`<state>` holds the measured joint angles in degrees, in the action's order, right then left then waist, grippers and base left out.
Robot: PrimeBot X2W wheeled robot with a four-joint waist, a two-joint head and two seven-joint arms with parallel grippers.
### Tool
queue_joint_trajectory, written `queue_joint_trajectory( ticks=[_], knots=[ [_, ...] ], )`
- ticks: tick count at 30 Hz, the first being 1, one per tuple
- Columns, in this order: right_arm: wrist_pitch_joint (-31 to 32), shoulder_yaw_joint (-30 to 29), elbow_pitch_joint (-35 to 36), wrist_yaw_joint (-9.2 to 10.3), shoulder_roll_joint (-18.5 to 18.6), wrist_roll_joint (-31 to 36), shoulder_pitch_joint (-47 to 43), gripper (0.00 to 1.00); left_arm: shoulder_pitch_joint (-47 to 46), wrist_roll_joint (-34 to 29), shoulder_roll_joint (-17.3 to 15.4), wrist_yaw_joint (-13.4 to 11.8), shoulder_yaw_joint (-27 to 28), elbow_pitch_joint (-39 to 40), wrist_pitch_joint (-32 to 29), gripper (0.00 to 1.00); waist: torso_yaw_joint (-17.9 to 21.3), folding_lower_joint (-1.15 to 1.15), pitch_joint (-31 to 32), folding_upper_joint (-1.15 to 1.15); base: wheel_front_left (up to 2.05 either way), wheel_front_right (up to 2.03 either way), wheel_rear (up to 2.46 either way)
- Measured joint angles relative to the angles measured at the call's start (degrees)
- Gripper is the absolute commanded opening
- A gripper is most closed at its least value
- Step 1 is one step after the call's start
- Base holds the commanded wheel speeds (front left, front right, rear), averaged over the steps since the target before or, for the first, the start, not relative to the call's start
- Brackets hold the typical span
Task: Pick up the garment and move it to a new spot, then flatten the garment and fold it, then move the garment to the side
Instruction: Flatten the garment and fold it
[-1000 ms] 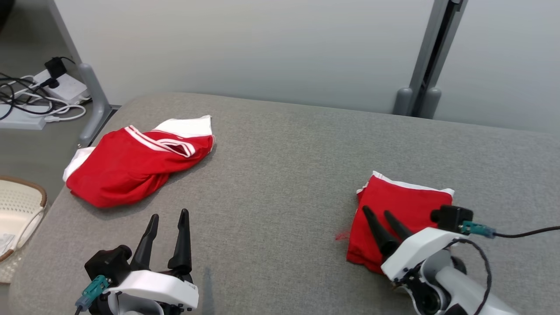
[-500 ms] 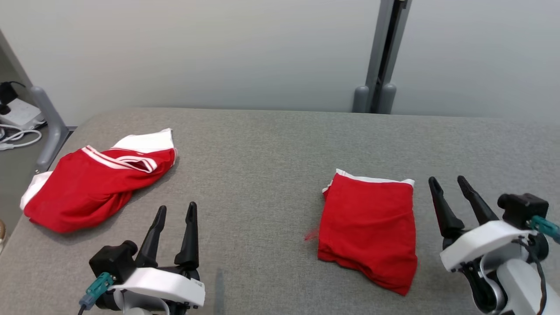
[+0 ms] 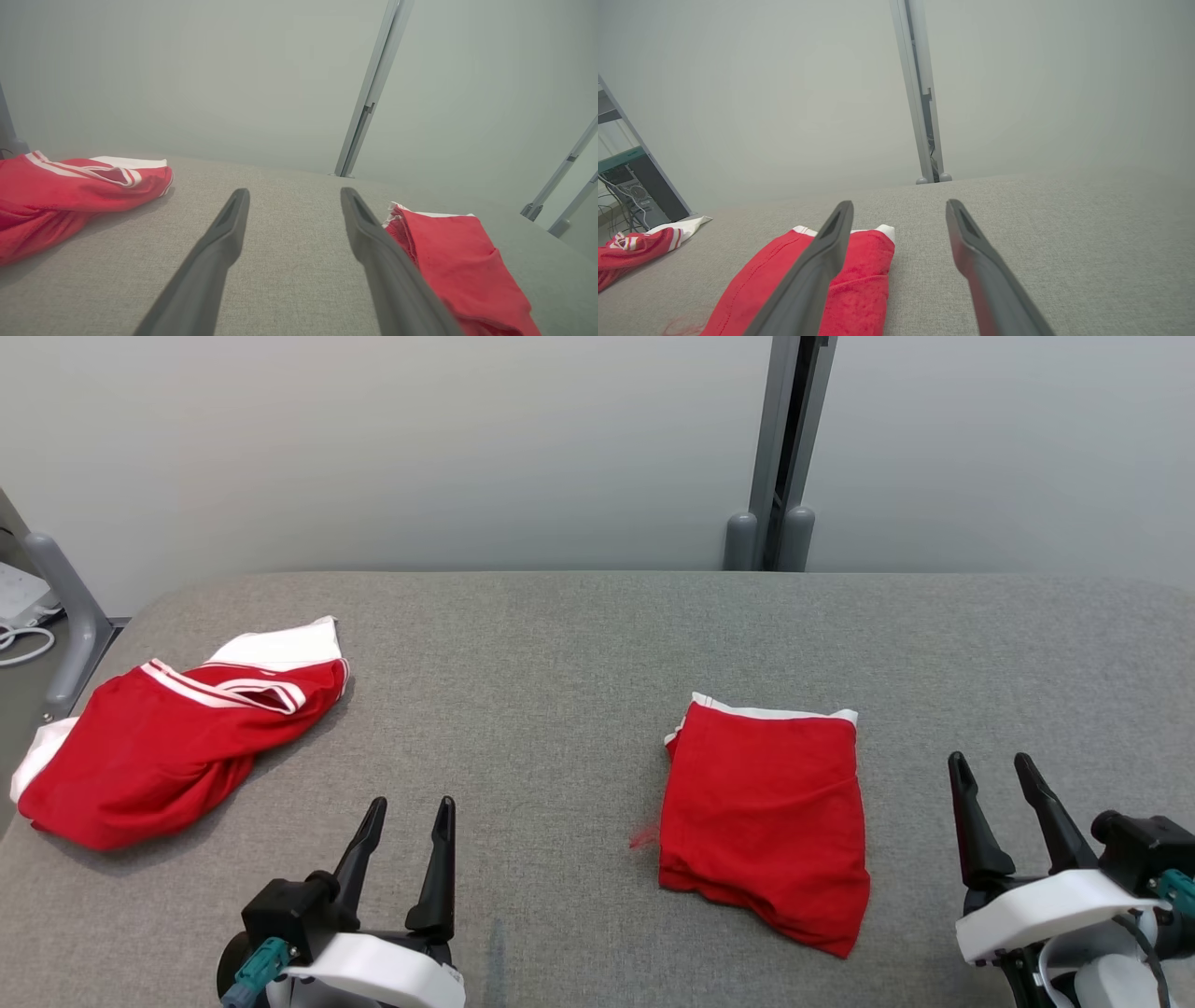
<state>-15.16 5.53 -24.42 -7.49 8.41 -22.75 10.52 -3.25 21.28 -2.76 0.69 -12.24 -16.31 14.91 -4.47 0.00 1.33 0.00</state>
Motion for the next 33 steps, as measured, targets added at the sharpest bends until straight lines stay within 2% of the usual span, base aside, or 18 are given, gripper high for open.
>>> queue_joint_trajectory(
  ticks=[14, 33],
  knots=[
    [0.0, -3.9, 2.3, 0.00, -2.8, 4.3, -2.7, 1.00, 0.2, -0.1, 0.0, -0.3, -0.6, -0.9, 0.0, 1.00, -0.4, 0.00, -0.1, 0.00, 0.00, 0.00, 0.00],
    [0.0, -4.6, 0.5, 0.00, -3.4, 2.2, -2.8, 1.00, 0.2, 0.2, 0.0, -0.2, -1.6, -1.9, 0.0, 1.00, -1.4, 0.00, -0.3, 0.00, 0.00, 0.00, 0.00]
  ],
)
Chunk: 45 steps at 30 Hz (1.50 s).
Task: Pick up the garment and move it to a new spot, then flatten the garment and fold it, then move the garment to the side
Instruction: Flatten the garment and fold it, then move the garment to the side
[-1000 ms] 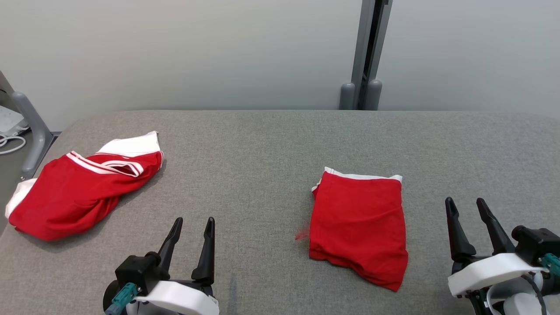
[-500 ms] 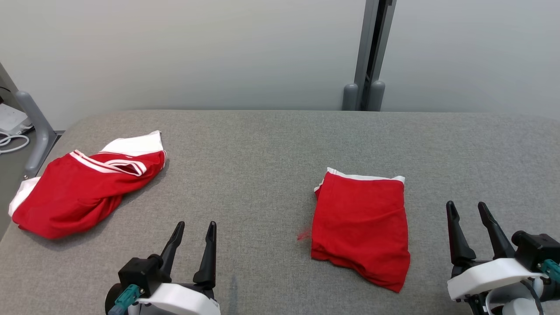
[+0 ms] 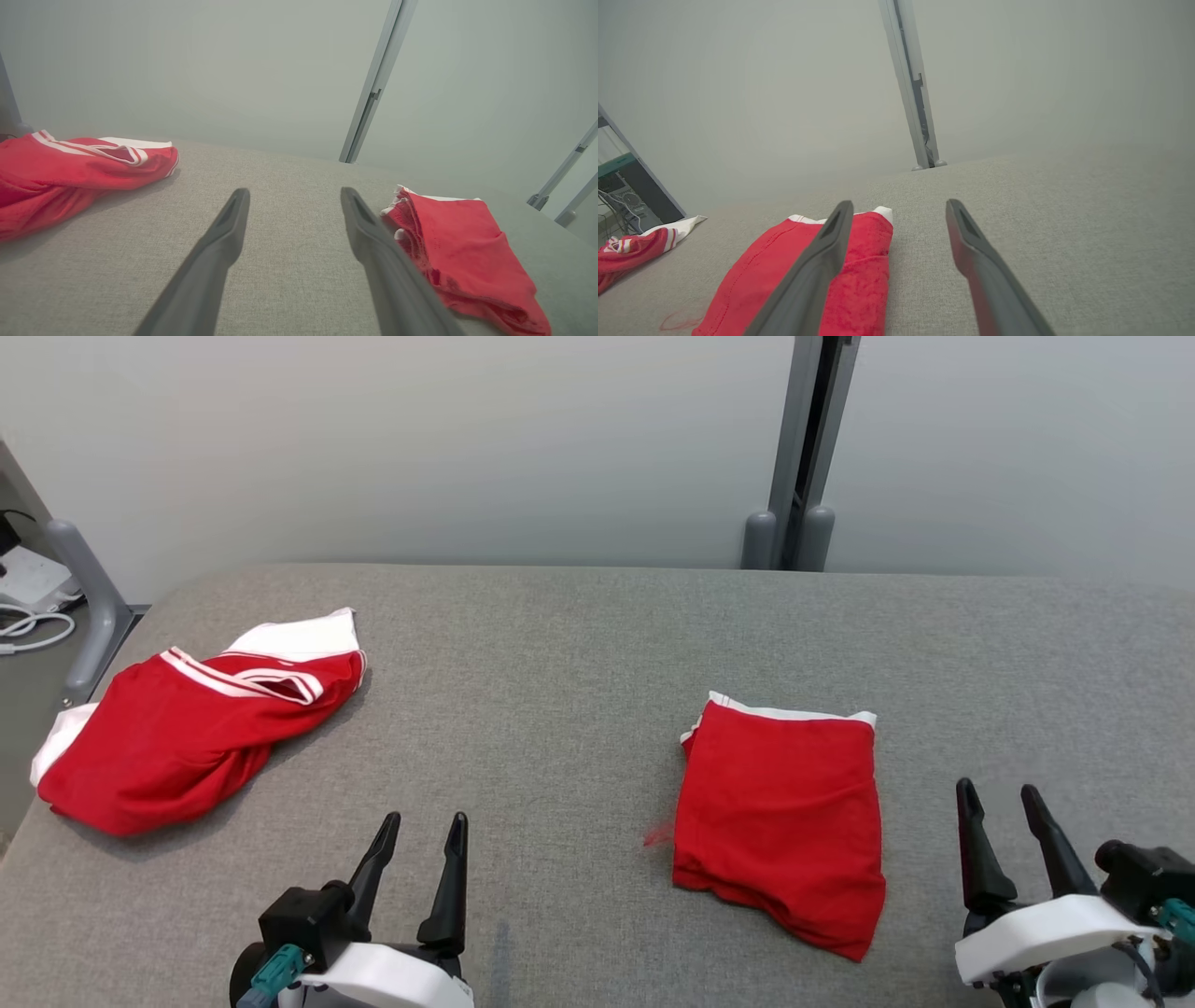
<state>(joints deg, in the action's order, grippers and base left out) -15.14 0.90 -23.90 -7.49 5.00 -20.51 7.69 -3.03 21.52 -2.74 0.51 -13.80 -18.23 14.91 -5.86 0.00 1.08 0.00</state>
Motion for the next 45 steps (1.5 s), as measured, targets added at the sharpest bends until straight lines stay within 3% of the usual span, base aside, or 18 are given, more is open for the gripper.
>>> queue_joint_trajectory(
  ticks=[4, 7, 17, 23, 29, 30, 31, 32, 34, 45],
  knots=[
    [0.0, 3.2, -4.1, 0.00, 0.7, -3.1, 0.7, 1.00, -0.1, 0.0, 0.0, 0.0, -0.4, 0.1, 0.0, 1.00, -0.8, 0.00, -1.0, 0.00, 0.00, 0.00, 0.00],
    [0.1, 6.1, -7.0, 0.00, 1.4, -9.4, 3.4, 1.00, -0.9, -0.1, 0.0, 0.0, -0.7, 0.5, 0.0, 1.00, -1.4, 0.00, -2.6, 0.00, 0.00, 0.00, 0.00],
    [9.2, 14.1, -14.0, 0.00, 7.1, -26.9, 12.1, 1.00, -4.5, 1.9, 0.0, 0.3, -2.1, 3.2, 0.0, 1.00, -5.2, 0.00, -8.6, 0.00, 0.00, 0.00, 0.00],
    [14.5, 19.1, -14.4, 0.00, 9.3, -34.8, 14.1, 1.00, -5.3, 2.0, 0.0, 0.1, -2.6, 3.2, 0.0, 1.00, -7.8, 0.00, -10.5, 0.00, 0.00, 0.00, 0.00],
    [15.9, 22.8, -14.5, 0.01, 11.1, -39.6, 15.4, 1.00, -5.3, 2.5, 0.0, 0.0, -2.7, 3.2, 0.0, 1.00, -8.8, 0.00, -10.6, 0.00, 0.00, 0.00, 0.00],
    [15.7, 23.4, -14.8, 0.01, 11.2, -39.9, 15.7, 0.82, -5.3, 2.5, 0.0, 0.0, -2.8, 3.2, 0.0, 1.00, -8.9, 0.00, -10.6, 0.00, 0.00, 0.00, 0.00],
    [15.5, 23.9, -15.3, 0.01, 11.4, -40.1, 16.0, 0.45, -5.3, 2.5, 0.0, 0.0, -2.9, 3.2, 0.0, 1.00, -9.0, 0.00, -10.6, 0.00, 0.00, 0.00, 0.00],
    [15.0, 24.4, -16.0, 0.00, 11.5, -40.1, 16.4, 0.41, -5.3, 2.5, 0.0, 0.0, -2.9, 3.2, 0.0, 1.00, -9.0, 0.00, -10.6, 0.00, 0.00, 0.00, 0.00],
    [14.4, 25.3, -17.0, 0.00, 11.7, -40.2, 17.0, 0.00, -5.4, 2.5, 0.0, 0.0, -3.1, 3.2, 0.0, 1.00, -9.1, 0.00, -10.6, 0.00, 0.00, 0.00, 0.00],
    [11.0, 32.4, -17.6, 0.00, 14.2, -41.4, 19.4, 0.00, -5.9, 2.3, 0.0, -0.2, -2.9, 3.6, 0.0, 1.00, -8.2, 0.00, -11.2, 0.00, 0.00, 0.00, 0.00]
  ],
)
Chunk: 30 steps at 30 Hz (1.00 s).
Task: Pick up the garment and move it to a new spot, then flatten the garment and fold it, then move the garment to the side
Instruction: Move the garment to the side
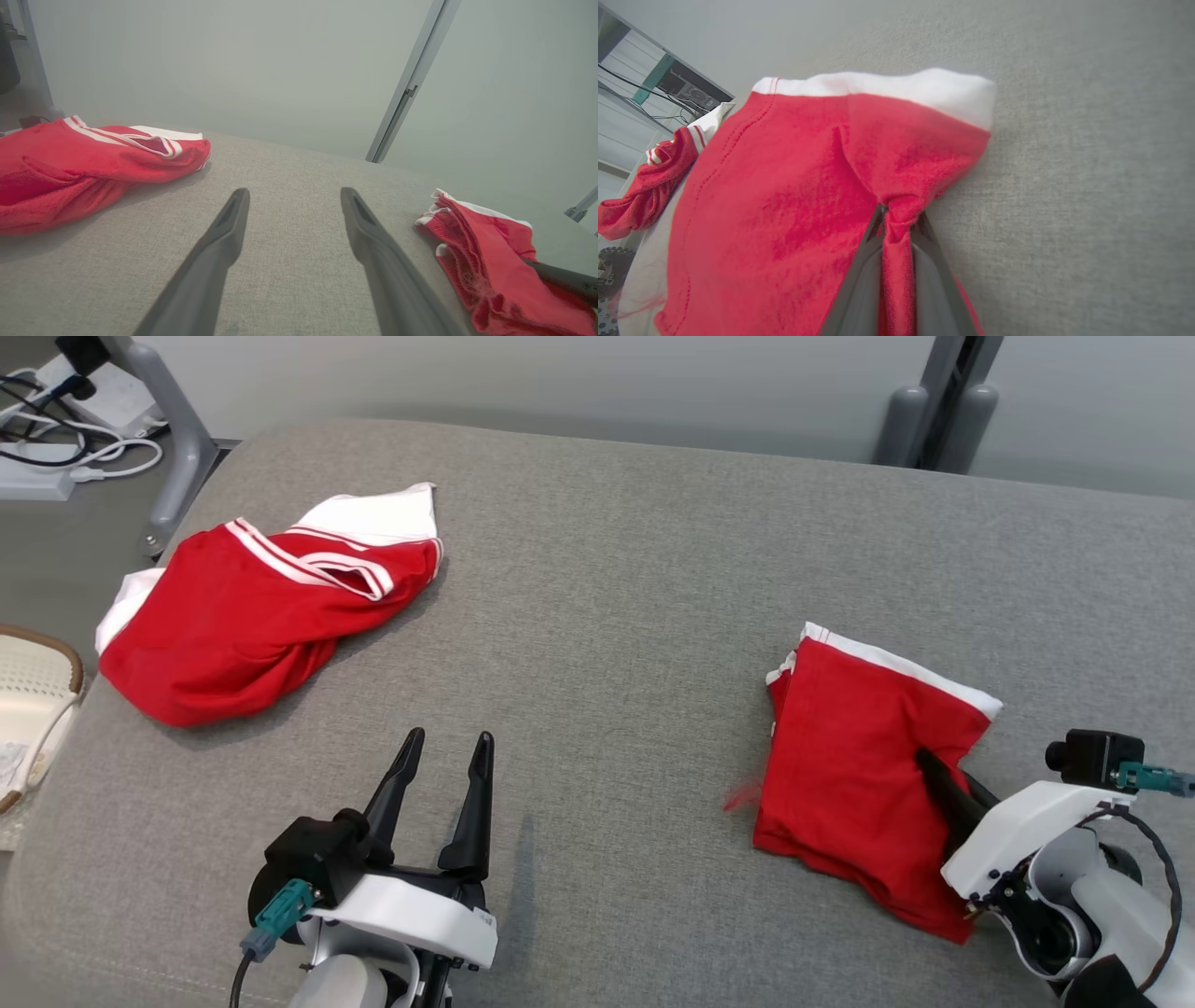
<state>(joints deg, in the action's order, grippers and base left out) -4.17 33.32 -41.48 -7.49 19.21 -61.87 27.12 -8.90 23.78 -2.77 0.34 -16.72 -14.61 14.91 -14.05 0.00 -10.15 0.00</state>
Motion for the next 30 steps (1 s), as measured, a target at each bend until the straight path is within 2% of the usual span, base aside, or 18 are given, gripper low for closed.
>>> queue_joint_trajectory(
  ticks=[5, 11, 17, 22, 30],
  knots=[
    [-0.8, 5.8, 0.0, -0.01, 3.7, 3.3, 3.0, 0.00, -0.6, -0.6, 0.0, 0.1, -0.2, 0.3, 0.0, 1.00, 1.6, 0.00, -0.3, 0.00, 0.00, 0.00, 0.00],
    [-0.8, 13.7, 0.8, -0.01, 10.8, 8.6, 8.7, 0.00, -3.0, -2.5, 0.0, 0.8, -2.5, 1.3, 0.0, 1.00, 3.9, 0.00, -2.4, 0.00, 0.00, 0.00, 0.00],
    [-2.4, 21.0, -0.1, -0.01, 17.6, 13.6, 14.7, 0.00, -5.7, -3.6, 0.0, 1.5, -5.5, 2.1, 0.0, 1.00, 8.2, 0.00, -4.6, 0.00, 0.00, 0.00, 0.00],
    [-3.8, 24.8, -1.6, -0.01, 20.9, 14.3, 20.1, 0.00, -9.0, -4.5, 0.0, 2.1, -7.6, 2.7, 0.0, 1.00, 12.3, 0.00, -7.3, 0.00, 0.00, 0.00, 0.00],
    [-7.4, 28.5, -8.2, -0.01, 25.0, 16.9, 28.1, 0.00, -14.0, -6.4, 0.1, 2.7, -10.4, 4.3, 0.1, 1.00, 17.1, 0.00, -14.3, 0.00, 0.00, 0.00, 0.00]
  ],
)
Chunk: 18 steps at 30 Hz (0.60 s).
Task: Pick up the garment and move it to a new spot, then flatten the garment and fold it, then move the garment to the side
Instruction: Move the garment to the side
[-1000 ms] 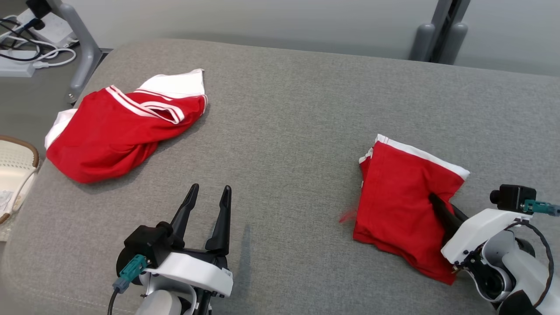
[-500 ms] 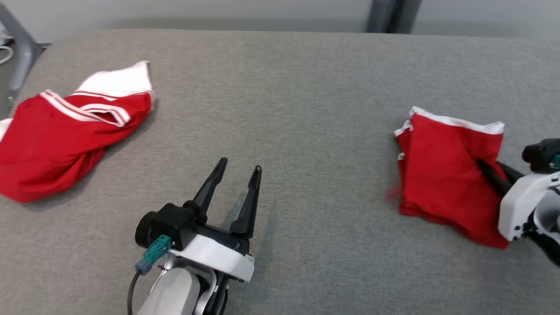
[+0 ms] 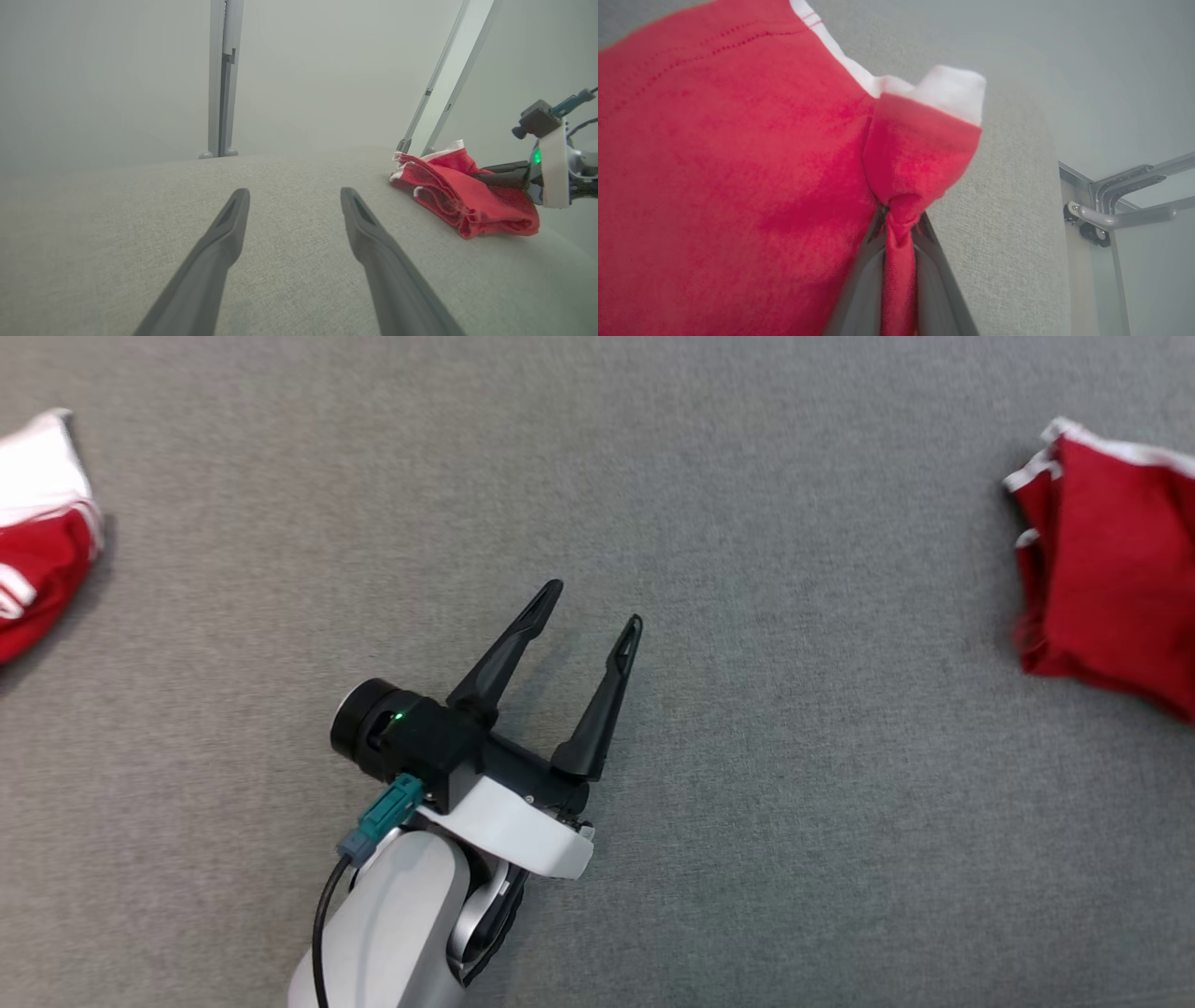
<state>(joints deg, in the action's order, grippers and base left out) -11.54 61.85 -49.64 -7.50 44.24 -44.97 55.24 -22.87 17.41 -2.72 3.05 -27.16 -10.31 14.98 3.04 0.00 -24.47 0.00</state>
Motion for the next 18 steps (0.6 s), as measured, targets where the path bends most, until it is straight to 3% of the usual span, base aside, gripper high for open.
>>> queue_joint_trajectory(
  ticks=[4, 7, 11, 18],
  knots=[
    [-1.3, 1.2, -4.1, -0.01, 0.9, 2.0, 3.7, 0.00, -1.7, -1.9, 0.0, 0.6, -1.2, 0.3, 0.0, 1.00, 1.7, 0.00, -3.6, 0.00, 0.00, 0.00, 0.00],
    [-2.0, 4.1, -9.3, -0.01, 2.1, 9.5, 7.4, 0.00, -2.8, -3.1, 0.0, 1.1, -1.8, 0.3, 0.0, 1.00, 2.6, 0.00, -6.2, 0.00, 0.00, 0.00, 0.00],
    [-3.2, 0.3, -17.2, -0.01, 1.4, 13.6, 13.1, 0.00, -3.5, -4.0, 0.0, 1.4, -1.7, 0.4, 0.0, 1.00, 3.5, 0.00, -9.4, 0.00, 0.00, 0.00, 0.00],
    [-3.4, -5.3, -20.3, -0.01, 1.0, 18.1, 16.3, 0.00, -4.4, -4.4, 0.2, 1.7, -1.7, 1.3, 0.2, 1.00, 2.8, 0.00, -11.6, 0.00, 0.00, 0.00, 0.00]
  ],
)
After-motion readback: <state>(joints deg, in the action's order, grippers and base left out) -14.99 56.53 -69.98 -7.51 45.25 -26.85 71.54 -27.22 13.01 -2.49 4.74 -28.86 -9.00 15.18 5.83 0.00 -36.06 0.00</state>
